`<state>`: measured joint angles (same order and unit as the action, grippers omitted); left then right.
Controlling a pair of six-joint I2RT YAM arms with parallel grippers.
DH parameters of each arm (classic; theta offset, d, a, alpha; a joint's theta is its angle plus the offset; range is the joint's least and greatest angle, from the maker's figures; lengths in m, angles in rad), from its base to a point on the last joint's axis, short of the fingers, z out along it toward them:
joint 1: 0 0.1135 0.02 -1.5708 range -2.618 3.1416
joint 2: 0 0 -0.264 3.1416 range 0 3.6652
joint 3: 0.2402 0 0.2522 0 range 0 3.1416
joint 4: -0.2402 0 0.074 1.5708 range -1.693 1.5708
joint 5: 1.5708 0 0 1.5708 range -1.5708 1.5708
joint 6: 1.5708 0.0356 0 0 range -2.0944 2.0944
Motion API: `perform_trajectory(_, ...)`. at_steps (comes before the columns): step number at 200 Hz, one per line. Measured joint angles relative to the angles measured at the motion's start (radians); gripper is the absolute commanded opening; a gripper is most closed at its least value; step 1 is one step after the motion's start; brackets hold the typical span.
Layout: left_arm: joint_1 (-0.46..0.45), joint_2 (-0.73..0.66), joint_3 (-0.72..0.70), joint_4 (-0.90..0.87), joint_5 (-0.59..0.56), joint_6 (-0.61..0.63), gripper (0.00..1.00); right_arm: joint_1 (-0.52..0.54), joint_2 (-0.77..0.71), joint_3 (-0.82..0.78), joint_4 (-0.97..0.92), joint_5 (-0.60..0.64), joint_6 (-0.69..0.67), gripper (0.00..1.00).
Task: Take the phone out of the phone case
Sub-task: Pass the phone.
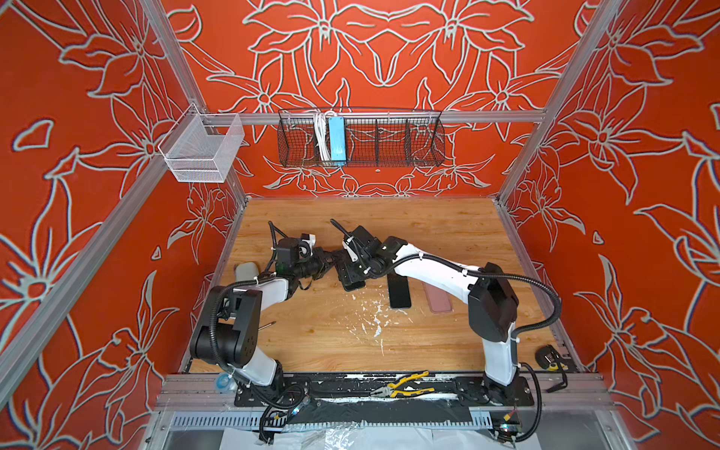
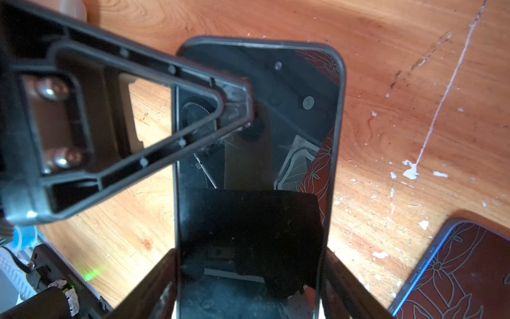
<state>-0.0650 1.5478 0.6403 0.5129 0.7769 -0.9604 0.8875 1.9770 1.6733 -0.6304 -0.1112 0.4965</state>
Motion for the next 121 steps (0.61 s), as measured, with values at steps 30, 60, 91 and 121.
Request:
perform_trajectory(30, 0.0, -0.035, -0.012, 0.005, -0.008, -0.007, 0.0, 0.004, -0.019, -0.011, 0.012, 0.0, -0.001, 0.71)
perform_trajectory(60, -0.001, -0.069, -0.016, 0.004, -0.016, -0.016, 0.0, 0.005, -0.048, -0.035, 0.037, -0.001, -0.002, 0.79)
perform_trajectory(91, -0.001, -0.124, -0.027, 0.004, -0.05, -0.037, 0.0, 0.005, -0.09, -0.069, 0.075, 0.0, 0.01, 0.83)
perform_trajectory(121, 0.0, -0.18, -0.027, 0.005, -0.084, -0.053, 0.0, 0.001, -0.161, -0.133, 0.128, -0.011, 0.025, 0.84)
